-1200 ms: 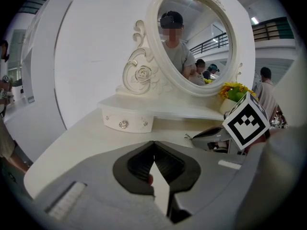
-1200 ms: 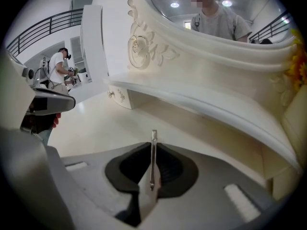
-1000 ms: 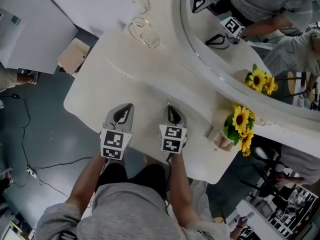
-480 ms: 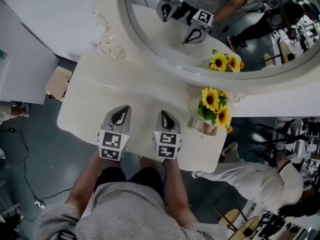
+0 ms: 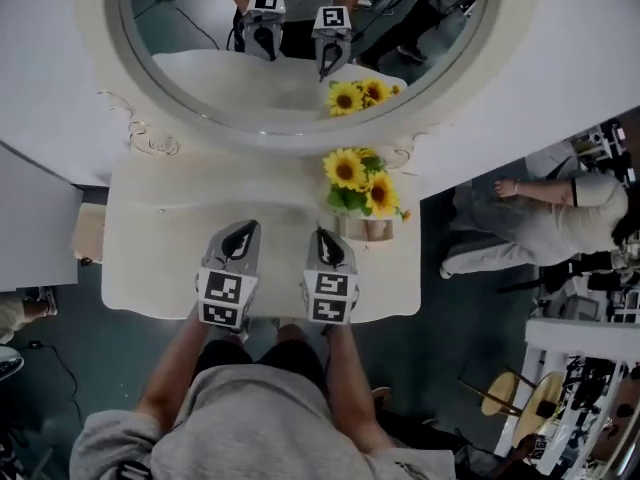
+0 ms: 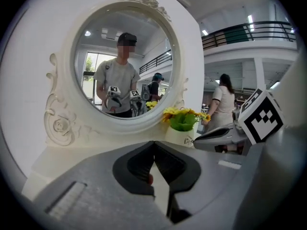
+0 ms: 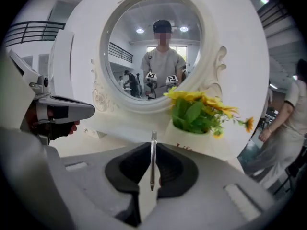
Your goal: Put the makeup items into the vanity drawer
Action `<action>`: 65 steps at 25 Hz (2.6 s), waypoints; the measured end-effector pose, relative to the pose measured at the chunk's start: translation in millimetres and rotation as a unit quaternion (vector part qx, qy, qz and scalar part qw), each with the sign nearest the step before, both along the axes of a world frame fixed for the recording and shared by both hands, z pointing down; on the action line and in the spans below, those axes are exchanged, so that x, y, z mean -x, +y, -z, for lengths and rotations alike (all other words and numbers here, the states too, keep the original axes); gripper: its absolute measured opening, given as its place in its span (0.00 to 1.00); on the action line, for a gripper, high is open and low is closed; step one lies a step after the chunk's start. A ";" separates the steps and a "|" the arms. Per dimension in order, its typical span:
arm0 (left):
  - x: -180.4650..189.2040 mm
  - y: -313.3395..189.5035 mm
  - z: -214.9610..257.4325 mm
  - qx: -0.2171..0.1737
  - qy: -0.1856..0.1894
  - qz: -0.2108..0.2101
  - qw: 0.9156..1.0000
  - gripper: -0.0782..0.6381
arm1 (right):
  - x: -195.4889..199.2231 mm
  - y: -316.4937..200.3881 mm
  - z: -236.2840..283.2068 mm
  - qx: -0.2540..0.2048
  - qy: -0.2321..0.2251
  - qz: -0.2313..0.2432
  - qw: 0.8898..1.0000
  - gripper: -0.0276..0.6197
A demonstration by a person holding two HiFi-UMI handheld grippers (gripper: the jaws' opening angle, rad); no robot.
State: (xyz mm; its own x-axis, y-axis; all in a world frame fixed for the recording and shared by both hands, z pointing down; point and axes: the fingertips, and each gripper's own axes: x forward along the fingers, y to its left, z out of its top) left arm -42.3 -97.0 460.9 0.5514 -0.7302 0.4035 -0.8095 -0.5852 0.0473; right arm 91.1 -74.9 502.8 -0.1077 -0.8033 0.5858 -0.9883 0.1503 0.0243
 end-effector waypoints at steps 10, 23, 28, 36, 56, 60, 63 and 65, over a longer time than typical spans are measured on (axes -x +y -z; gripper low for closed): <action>-84.4 12.1 4.2 -0.004 0.002 -0.095 0.995 0.12 | -85.8 32.5 6.7 -0.006 0.008 -0.098 0.995 0.10; -134.9 18.4 -12.1 0.014 -0.008 -0.132 0.991 0.12 | -141.2 42.2 -10.1 0.010 0.007 -0.137 0.990 0.10; -134.4 11.3 -24.3 0.024 -0.016 -0.121 0.992 0.12 | -142.1 30.7 -25.4 0.020 0.003 -0.124 0.992 0.10; -130.4 3.2 -46.2 0.052 -0.029 -0.099 0.993 0.12 | -144.0 13.9 -56.2 0.058 0.003 -0.098 0.993 0.10; -124.1 -1.6 -71.8 0.080 -0.043 -0.084 0.992 0.12 | -150.1 -1.3 -93.1 0.104 -0.003 -0.098 0.990 0.10; -124.0 -3.3 -71.6 0.081 -0.044 -0.084 0.992 0.12 | -150.7 -4.8 -94.6 0.106 -0.004 -0.100 0.989 0.10; -123.7 -5.1 -72.6 0.082 -0.044 -0.083 0.992 0.12 | -152.9 -6.9 -96.2 0.102 -0.006 -0.112 0.988 0.10; -123.2 -6.7 -73.3 0.082 -0.044 -0.082 0.992 0.12 | -153.4 -7.6 -96.5 0.096 -0.014 -0.119 0.988 0.10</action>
